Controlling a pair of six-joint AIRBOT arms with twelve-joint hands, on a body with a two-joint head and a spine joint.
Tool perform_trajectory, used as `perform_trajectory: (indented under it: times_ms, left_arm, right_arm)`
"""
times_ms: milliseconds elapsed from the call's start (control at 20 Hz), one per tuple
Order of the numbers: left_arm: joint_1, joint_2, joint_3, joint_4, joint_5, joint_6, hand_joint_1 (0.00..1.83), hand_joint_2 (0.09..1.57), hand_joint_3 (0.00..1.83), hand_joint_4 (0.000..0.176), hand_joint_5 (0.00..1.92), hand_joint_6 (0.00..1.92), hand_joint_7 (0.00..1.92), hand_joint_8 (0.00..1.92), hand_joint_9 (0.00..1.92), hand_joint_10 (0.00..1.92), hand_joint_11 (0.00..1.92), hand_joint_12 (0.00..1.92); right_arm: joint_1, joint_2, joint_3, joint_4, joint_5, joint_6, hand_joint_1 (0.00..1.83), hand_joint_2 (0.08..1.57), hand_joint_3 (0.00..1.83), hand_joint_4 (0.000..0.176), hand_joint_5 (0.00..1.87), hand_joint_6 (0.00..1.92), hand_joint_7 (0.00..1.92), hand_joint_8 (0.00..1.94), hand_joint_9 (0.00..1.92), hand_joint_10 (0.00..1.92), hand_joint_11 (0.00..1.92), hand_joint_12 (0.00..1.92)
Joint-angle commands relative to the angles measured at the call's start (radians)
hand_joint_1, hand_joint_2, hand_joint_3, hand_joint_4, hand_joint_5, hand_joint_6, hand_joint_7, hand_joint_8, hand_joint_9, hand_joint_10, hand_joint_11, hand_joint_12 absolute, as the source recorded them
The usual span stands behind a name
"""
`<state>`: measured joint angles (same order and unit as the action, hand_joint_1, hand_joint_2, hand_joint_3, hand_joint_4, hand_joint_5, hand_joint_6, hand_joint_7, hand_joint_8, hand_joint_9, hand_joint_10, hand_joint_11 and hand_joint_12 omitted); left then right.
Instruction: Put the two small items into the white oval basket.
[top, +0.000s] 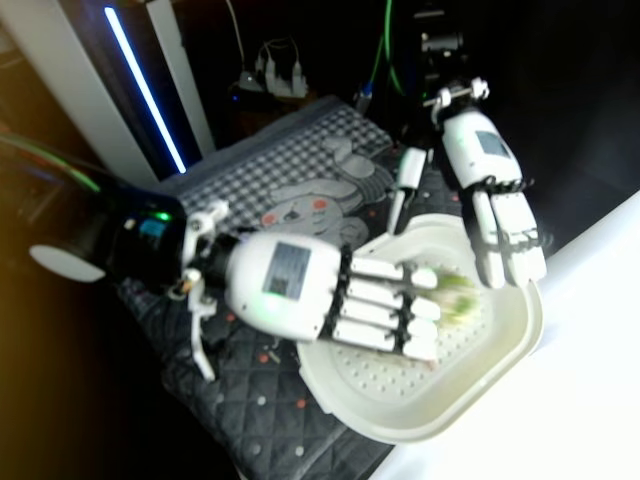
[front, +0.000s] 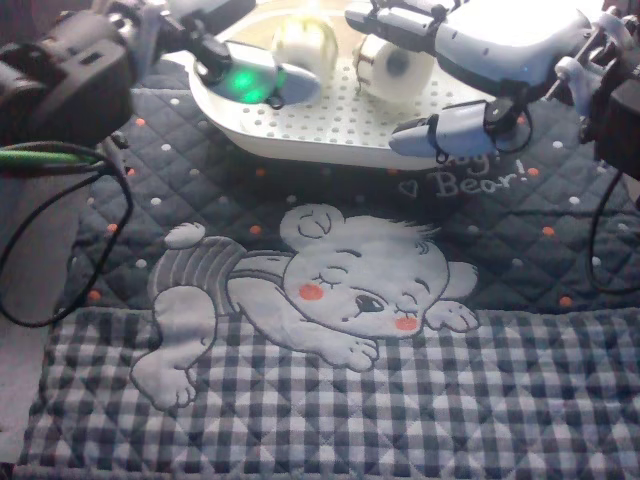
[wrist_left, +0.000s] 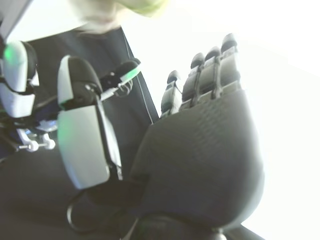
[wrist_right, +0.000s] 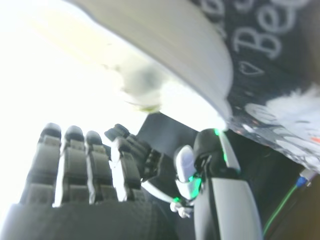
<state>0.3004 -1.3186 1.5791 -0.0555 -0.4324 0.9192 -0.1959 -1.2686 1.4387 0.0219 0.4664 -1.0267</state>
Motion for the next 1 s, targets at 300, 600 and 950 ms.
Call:
perform_trajectory:
  times_ms: [300,600,950]
  left_arm:
    - [0.122,0.186,-0.191,-0.046,-0.353,0.007,0.77,1.1,0.02,0.102,0.0,0.0,0.0,0.0,0.0,0.0,0.0,0.0]
    - [0.323,0.365,-0.404,-0.057,-0.66,-0.005,0.73,1.11,0.01,0.125,0.0,0.0,0.0,0.0,0.0,0.0,0.0,0.0]
    - [0.564,0.447,-0.52,-0.129,-0.958,-0.015,0.82,1.11,0.0,0.134,0.0,0.0,0.0,0.0,0.0,0.0,0.0,0.0]
  right_arm:
    - [0.02,0.207,-0.178,-0.075,0.19,-0.003,0.54,1.14,0.0,0.161,0.0,0.0,0.0,0.0,0.09,0.04,0.0,1.35]
    - [-0.033,0.408,-0.386,-0.153,0.252,-0.003,0.42,1.12,0.0,0.176,0.0,0.0,0.0,0.0,0.0,0.0,0.0,0.67]
    - [-0.246,0.491,-0.461,-0.059,0.539,-0.003,0.41,1.07,0.01,0.176,0.0,0.0,0.0,0.0,0.0,0.0,0.0,0.47]
